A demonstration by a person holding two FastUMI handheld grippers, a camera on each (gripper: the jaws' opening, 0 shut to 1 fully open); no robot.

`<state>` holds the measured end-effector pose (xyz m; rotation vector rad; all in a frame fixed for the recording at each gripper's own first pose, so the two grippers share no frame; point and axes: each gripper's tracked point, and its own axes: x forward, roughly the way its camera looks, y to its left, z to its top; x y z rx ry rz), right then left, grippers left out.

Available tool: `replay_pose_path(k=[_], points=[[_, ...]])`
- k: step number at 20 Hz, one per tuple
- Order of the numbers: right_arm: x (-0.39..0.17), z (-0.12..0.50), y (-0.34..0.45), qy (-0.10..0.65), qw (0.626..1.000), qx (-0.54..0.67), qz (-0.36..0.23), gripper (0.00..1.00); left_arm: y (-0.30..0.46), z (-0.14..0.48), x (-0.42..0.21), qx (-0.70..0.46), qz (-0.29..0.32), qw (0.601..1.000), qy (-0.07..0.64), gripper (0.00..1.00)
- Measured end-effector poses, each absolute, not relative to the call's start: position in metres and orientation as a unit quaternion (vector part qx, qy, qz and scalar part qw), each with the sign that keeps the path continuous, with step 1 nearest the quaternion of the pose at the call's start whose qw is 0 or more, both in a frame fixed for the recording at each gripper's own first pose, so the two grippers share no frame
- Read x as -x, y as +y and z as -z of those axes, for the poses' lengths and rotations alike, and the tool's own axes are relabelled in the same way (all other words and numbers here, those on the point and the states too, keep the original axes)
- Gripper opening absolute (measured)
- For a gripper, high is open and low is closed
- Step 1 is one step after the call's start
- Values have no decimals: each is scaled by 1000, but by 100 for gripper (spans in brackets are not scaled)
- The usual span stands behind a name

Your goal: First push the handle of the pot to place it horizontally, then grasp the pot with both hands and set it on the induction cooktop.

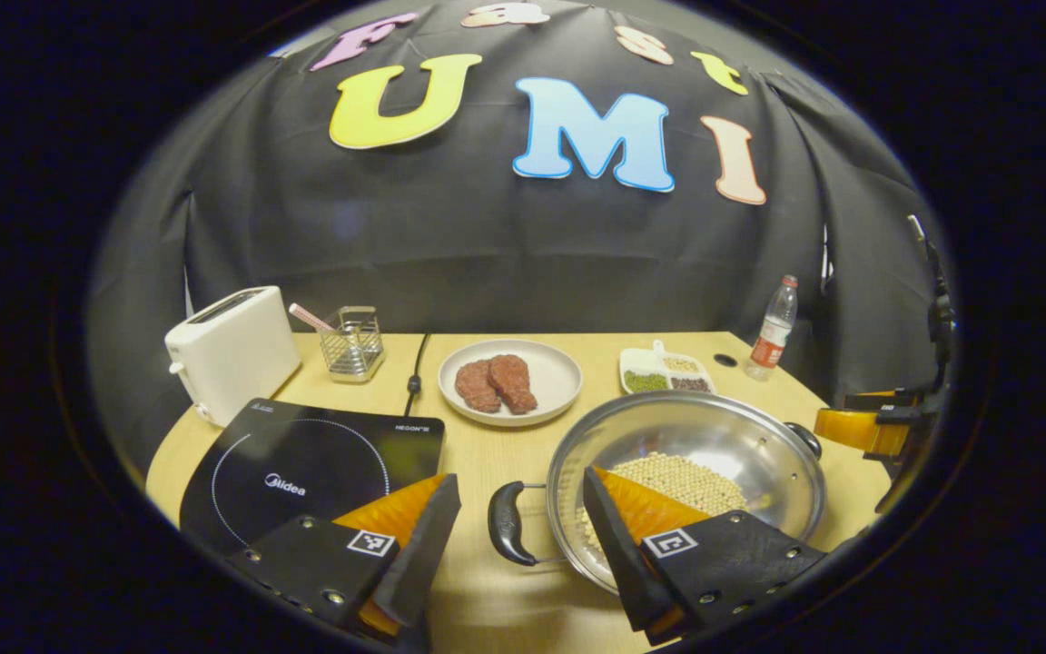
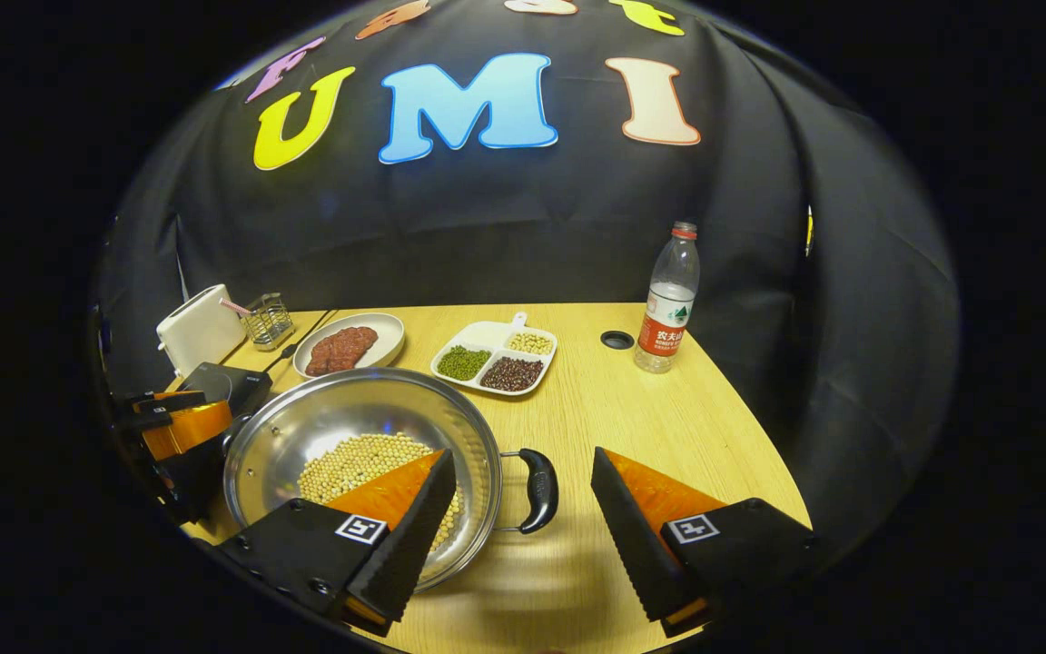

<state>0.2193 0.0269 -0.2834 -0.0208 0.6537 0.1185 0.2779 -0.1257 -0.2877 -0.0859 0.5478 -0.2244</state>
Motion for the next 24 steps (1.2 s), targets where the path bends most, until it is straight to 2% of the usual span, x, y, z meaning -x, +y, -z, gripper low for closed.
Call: replay_pose_path(k=[1, 3, 10, 14, 15, 16, 17, 18, 19, 20, 21, 22, 23, 24], points=[[-221, 286, 26, 323, 945, 12, -57, 96, -127, 293, -279, 42, 111, 954, 275, 83], [-226, 293, 25, 328, 943, 14, -54, 93, -129, 303, -282, 42, 112, 950, 287, 83], [-235, 323, 24, 360, 932, 18, -48, 96, -131, 336, -283, 39, 107, 939, 326, 81], [-231, 339, 25, 388, 920, 25, -49, 93, -129, 349, -282, 43, 99, 932, 346, 83], [-231, 340, 26, 392, 918, 23, -50, 96, -130, 351, -282, 44, 99, 931, 349, 81], [-231, 341, 27, 393, 918, 21, -50, 95, -130, 352, -281, 45, 102, 930, 351, 86], [-231, 340, 28, 393, 918, 18, -50, 88, -136, 349, -281, 53, 108, 930, 348, 83], [-232, 341, 30, 393, 918, 15, -52, 84, -138, 349, -281, 52, 107, 930, 348, 76], [-232, 342, 33, 393, 918, 12, -55, 75, -136, 349, -281, 49, 104, 930, 350, 67], [-233, 343, 32, 392, 918, 14, -53, 71, -137, 350, -282, 48, 103, 930, 351, 64], [-232, 341, 33, 392, 918, 15, -53, 64, -138, 351, -282, 51, 102, 929, 353, 61], [-232, 342, 34, 393, 918, 14, -50, 63, -138, 353, -280, 54, 102, 927, 356, 63], [-232, 342, 35, 394, 918, 16, -45, 57, -138, 353, -282, 58, 100, 928, 353, 59], [-231, 340, 35, 394, 918, 17, -45, 53, -138, 351, -283, 60, 99, 928, 353, 61]])
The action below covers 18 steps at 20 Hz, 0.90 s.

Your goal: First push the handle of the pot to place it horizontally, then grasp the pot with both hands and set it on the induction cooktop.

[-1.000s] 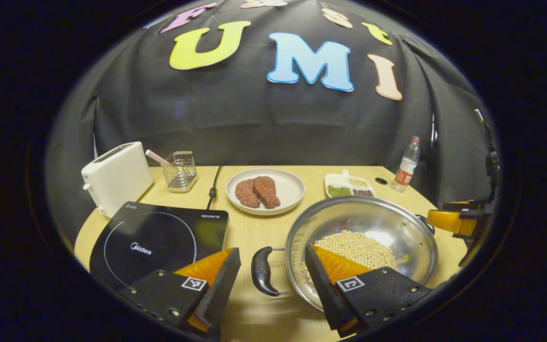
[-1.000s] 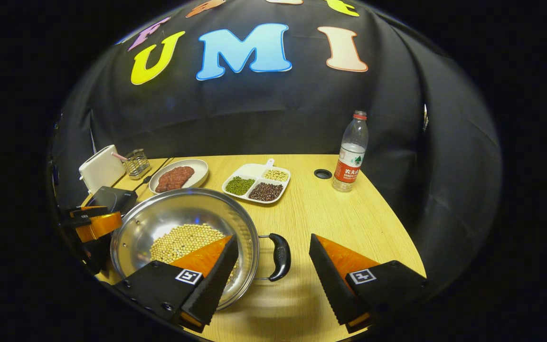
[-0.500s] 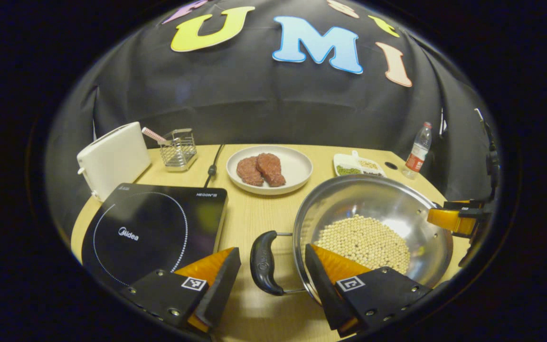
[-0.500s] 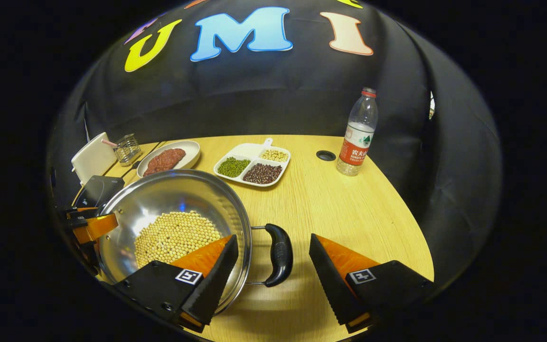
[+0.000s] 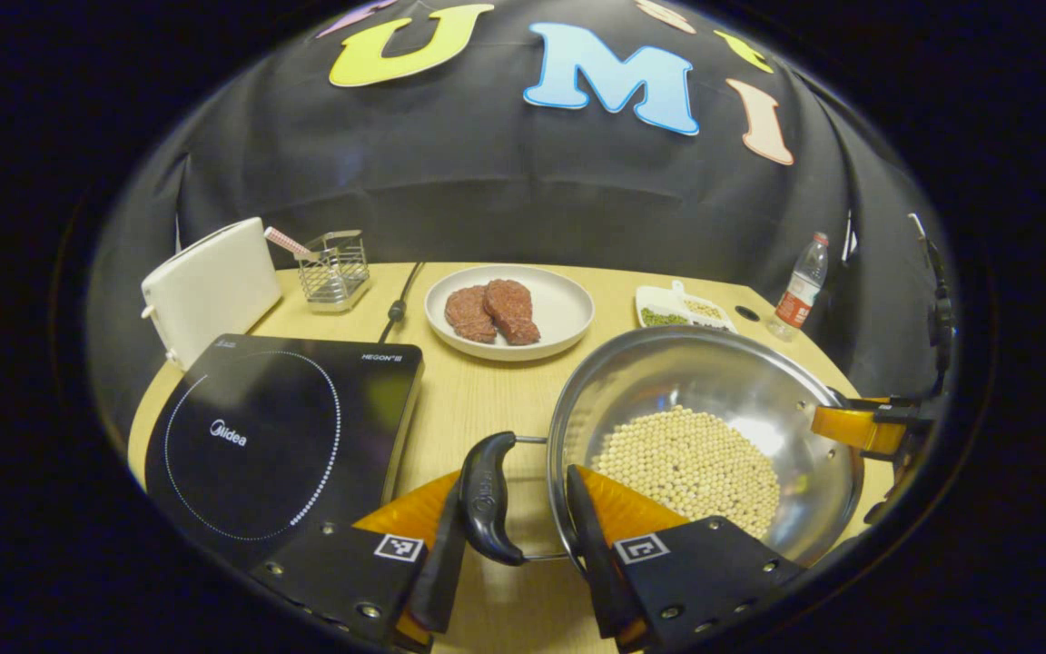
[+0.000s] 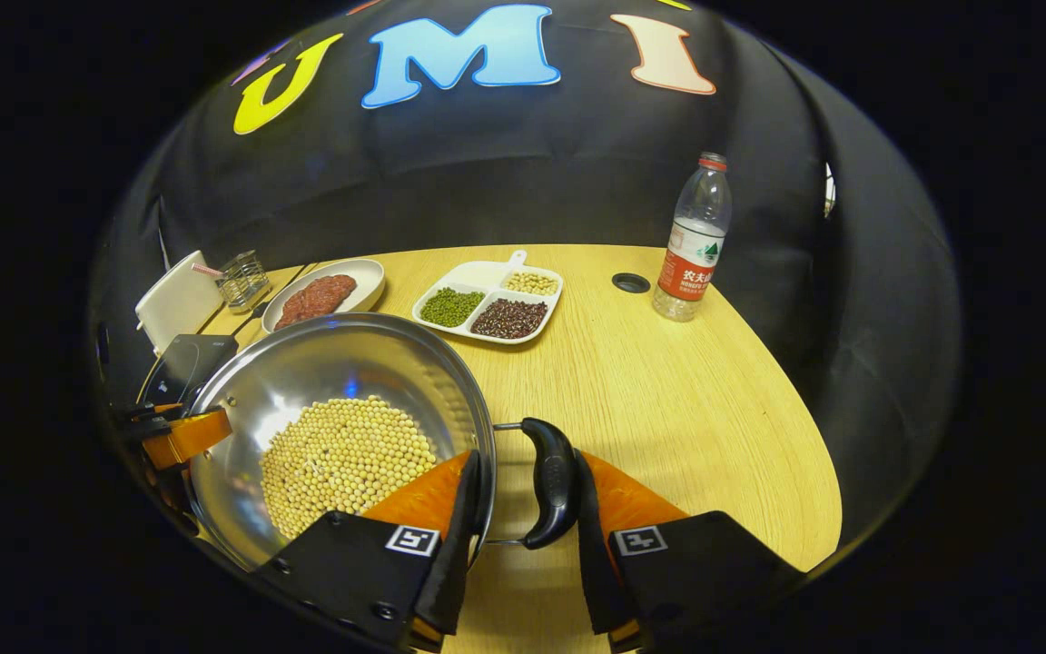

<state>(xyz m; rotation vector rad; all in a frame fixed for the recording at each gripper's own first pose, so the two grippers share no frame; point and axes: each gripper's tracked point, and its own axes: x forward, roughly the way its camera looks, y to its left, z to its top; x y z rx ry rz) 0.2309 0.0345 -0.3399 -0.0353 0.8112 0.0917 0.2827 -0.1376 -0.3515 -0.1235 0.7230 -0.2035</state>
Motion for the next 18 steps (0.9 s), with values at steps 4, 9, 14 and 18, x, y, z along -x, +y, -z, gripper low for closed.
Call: replay_pose_path(k=[4, 9, 14, 18], points=[[-229, 331, 38, 386, 922, 21, -39, 49, -133, 348, -284, 81, 93, 928, 352, 54], [-221, 310, 45, 385, 922, 2, -38, 49, -121, 313, -284, 70, 96, 936, 333, 54], [-213, 283, 65, 369, 929, 1, -40, 46, -97, 284, -284, 68, 100, 941, 315, 54], [-208, 271, 88, 364, 930, -1, -49, 46, -69, 273, -280, 62, 95, 943, 312, 54]])
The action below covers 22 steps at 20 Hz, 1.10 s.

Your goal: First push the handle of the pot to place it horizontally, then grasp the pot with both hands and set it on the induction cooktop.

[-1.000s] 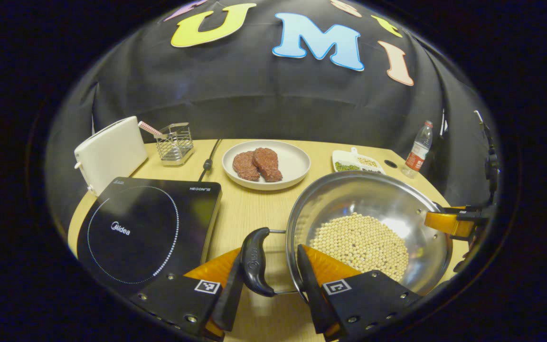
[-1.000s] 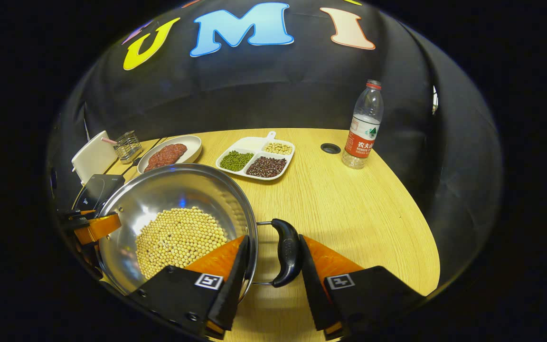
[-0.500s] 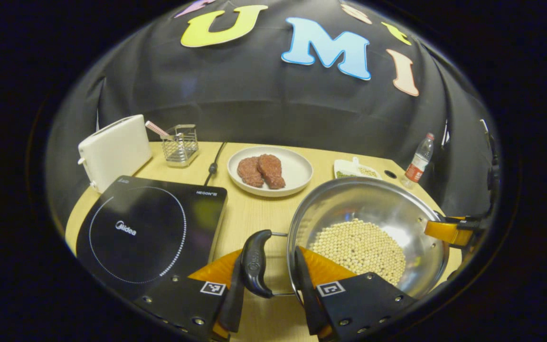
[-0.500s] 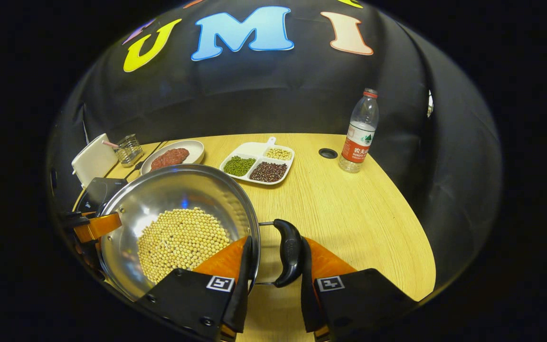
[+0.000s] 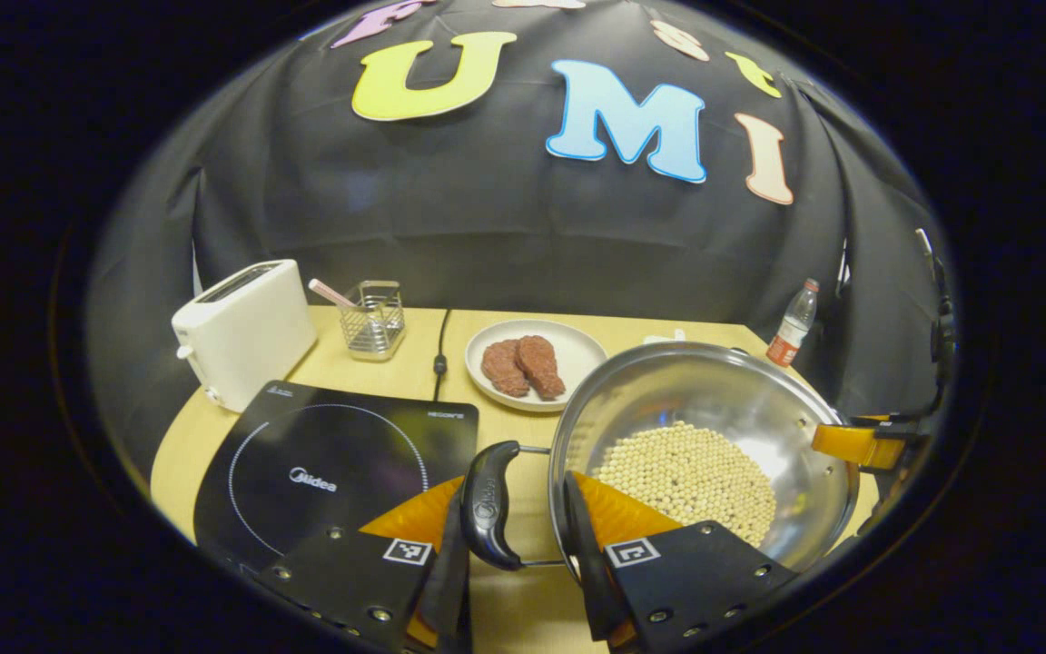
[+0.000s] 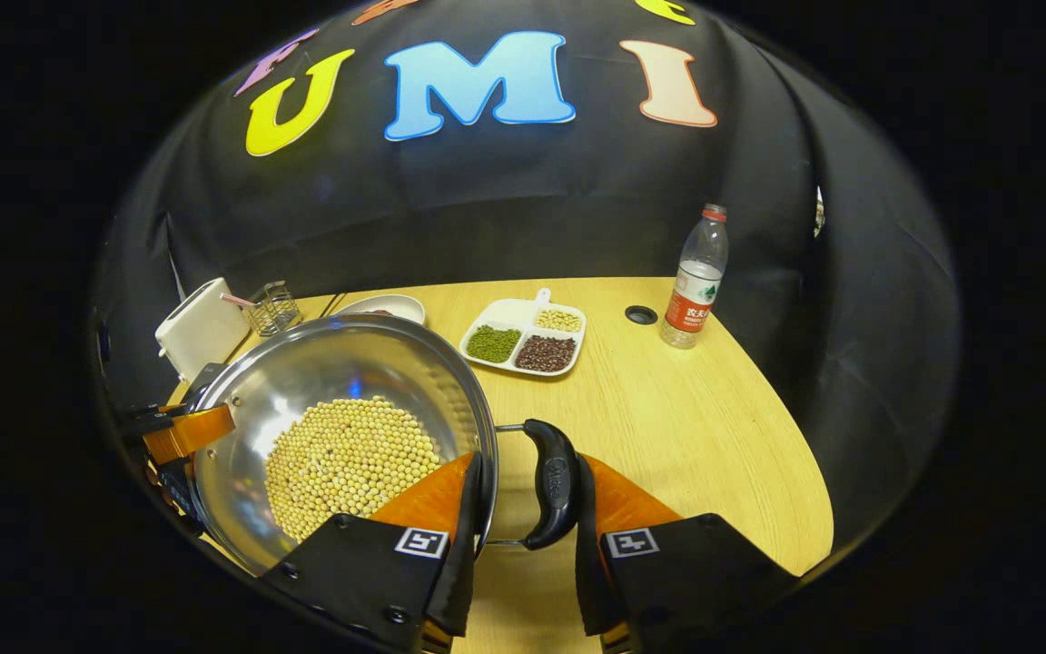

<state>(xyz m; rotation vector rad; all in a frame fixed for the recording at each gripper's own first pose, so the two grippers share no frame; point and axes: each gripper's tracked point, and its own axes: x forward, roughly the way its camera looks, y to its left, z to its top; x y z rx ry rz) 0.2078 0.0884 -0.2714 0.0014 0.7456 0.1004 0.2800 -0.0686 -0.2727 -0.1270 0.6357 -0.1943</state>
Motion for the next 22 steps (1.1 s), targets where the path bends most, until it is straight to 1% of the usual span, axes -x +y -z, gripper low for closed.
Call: replay_pose_path(k=[1, 2, 6, 7, 8, 9, 10, 11, 12, 13, 14, 15, 16, 17, 21, 22], points=[[-206, 269, 95, 362, 931, 1, -52, 46, -62, 271, -279, 62, 94, 944, 311, 51], [-204, 268, 101, 361, 931, 0, -55, 46, -54, 270, -278, 62, 92, 944, 311, 54], [-198, 264, 130, 361, 930, -3, -68, 46, -22, 268, -274, 60, 83, 945, 310, 54], [-197, 263, 138, 361, 930, -3, -71, 46, -13, 268, -273, 60, 81, 945, 310, 51], [-196, 262, 145, 360, 930, -3, -74, 46, -5, 268, -271, 61, 79, 945, 311, 54], [-195, 260, 153, 359, 930, -4, -77, 46, 3, 267, -272, 61, 77, 945, 311, 54], [-194, 259, 161, 359, 930, -4, -80, 46, 12, 267, -271, 60, 75, 946, 310, 51], [-193, 258, 168, 358, 930, -6, -82, 46, 21, 265, -271, 59, 74, 946, 309, 54], [-193, 257, 176, 358, 930, -6, -85, 46, 29, 265, -269, 59, 71, 947, 308, 54], [-192, 255, 183, 357, 930, -6, -88, 49, 38, 264, -270, 59, 69, 947, 308, 54], [-192, 254, 191, 355, 930, -6, -90, 45, 46, 264, -270, 59, 67, 947, 308, 54], [-191, 253, 198, 356, 930, -7, -92, 48, 54, 263, -270, 59, 66, 948, 307, 54], [-191, 253, 204, 355, 930, -7, -94, 48, 62, 263, -270, 59, 64, 948, 307, 54], [-191, 251, 212, 354, 930, -7, -97, 45, 68, 263, -271, 59, 63, 948, 307, 54], [-190, 249, 236, 353, 930, -7, -102, 45, 95, 265, -272, 59, 58, 948, 307, 54], [-189, 249, 242, 353, 930, -8, -103, 48, 101, 265, -273, 59, 57, 948, 307, 54]])
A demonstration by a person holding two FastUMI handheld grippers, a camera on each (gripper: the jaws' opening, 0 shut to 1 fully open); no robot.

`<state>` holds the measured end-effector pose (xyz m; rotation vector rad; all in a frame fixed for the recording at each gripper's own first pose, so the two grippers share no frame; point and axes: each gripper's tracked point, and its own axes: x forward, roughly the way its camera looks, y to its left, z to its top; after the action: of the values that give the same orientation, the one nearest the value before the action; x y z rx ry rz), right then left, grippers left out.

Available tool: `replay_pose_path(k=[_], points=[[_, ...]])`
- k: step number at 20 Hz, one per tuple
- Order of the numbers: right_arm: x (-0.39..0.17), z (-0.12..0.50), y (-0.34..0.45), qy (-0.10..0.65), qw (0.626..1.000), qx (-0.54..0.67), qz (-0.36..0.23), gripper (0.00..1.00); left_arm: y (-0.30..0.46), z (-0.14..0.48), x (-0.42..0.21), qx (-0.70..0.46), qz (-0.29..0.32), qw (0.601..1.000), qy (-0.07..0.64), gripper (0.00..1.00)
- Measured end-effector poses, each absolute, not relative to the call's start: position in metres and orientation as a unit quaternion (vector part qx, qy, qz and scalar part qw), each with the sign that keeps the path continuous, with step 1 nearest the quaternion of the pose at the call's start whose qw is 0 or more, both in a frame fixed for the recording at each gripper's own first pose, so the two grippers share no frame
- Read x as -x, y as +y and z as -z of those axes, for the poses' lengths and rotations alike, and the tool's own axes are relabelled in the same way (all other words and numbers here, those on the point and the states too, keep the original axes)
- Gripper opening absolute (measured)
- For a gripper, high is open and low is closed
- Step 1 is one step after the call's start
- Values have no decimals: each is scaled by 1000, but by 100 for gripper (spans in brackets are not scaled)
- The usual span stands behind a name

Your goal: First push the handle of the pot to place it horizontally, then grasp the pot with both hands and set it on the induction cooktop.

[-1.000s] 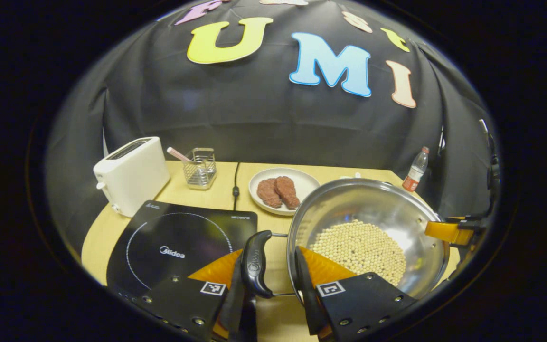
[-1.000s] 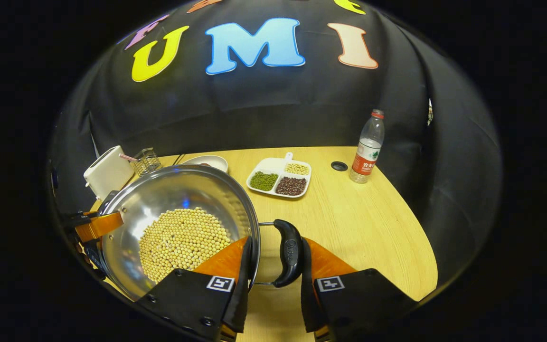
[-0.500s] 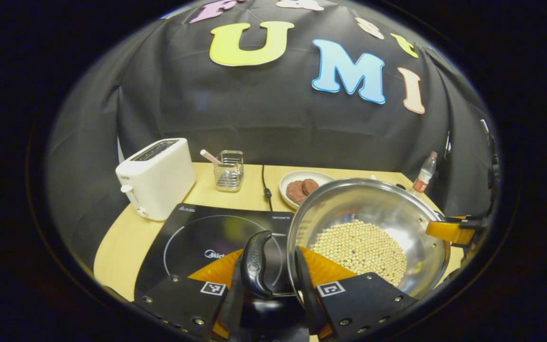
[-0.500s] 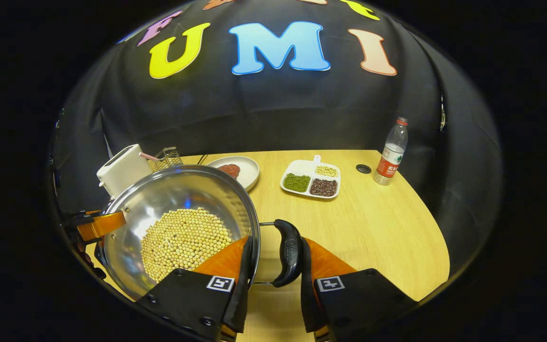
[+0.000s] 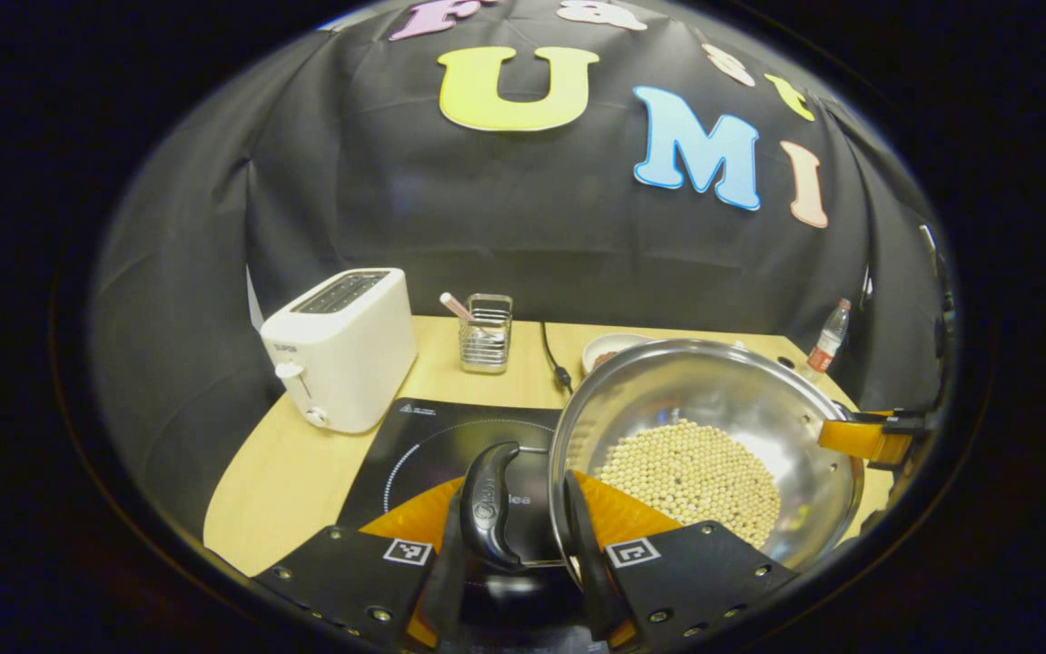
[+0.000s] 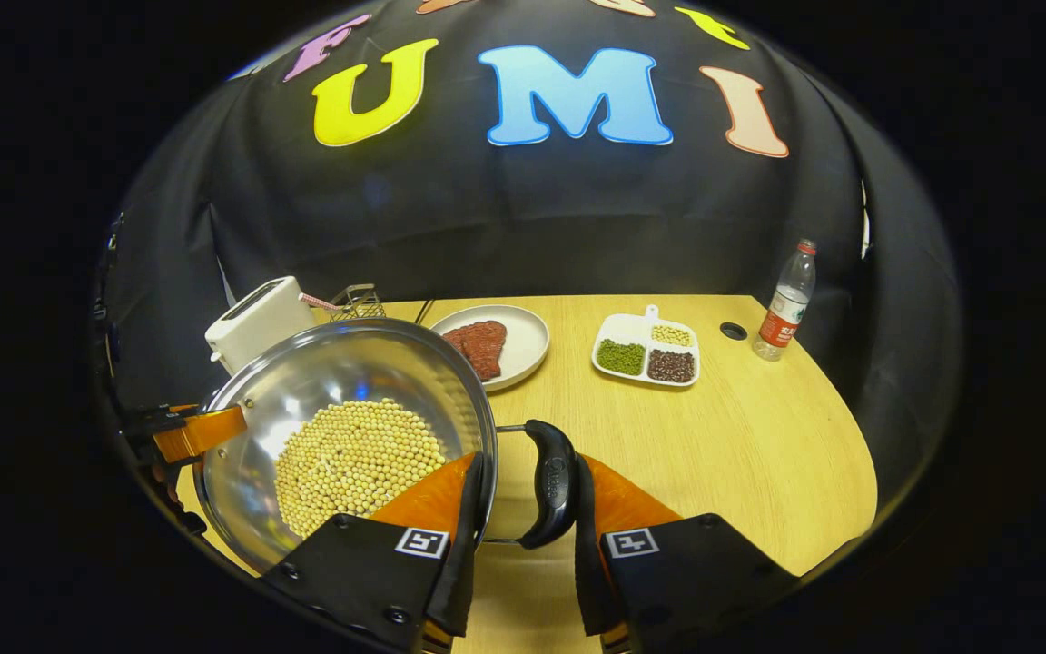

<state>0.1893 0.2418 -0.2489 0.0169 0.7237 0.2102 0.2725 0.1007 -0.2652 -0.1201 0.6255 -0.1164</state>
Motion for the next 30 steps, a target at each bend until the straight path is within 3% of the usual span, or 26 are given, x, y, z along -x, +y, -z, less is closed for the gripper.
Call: replay_pose_path(k=[17, 18, 19, 22, 24, 25, 30], points=[[-200, 270, 345, 370, 923, -21, -99, 45, 202, 302, -309, 50, 55, 941, 330, 54], [-201, 272, 349, 372, 923, -21, -100, 48, 207, 304, -311, 49, 55, 940, 332, 54], [-202, 274, 354, 373, 922, -21, -101, 45, 211, 305, -314, 48, 54, 940, 333, 54], [-205, 279, 364, 377, 920, -24, -103, 49, 219, 315, -321, 50, 52, 938, 339, 54], [-206, 282, 369, 379, 919, -23, -105, 45, 222, 320, -323, 51, 51, 937, 342, 51], [-206, 284, 370, 381, 918, -23, -105, 49, 223, 321, -322, 53, 49, 936, 344, 54], [-208, 285, 372, 378, 919, -23, -111, 50, 225, 326, -324, 58, 39, 938, 341, 58]])
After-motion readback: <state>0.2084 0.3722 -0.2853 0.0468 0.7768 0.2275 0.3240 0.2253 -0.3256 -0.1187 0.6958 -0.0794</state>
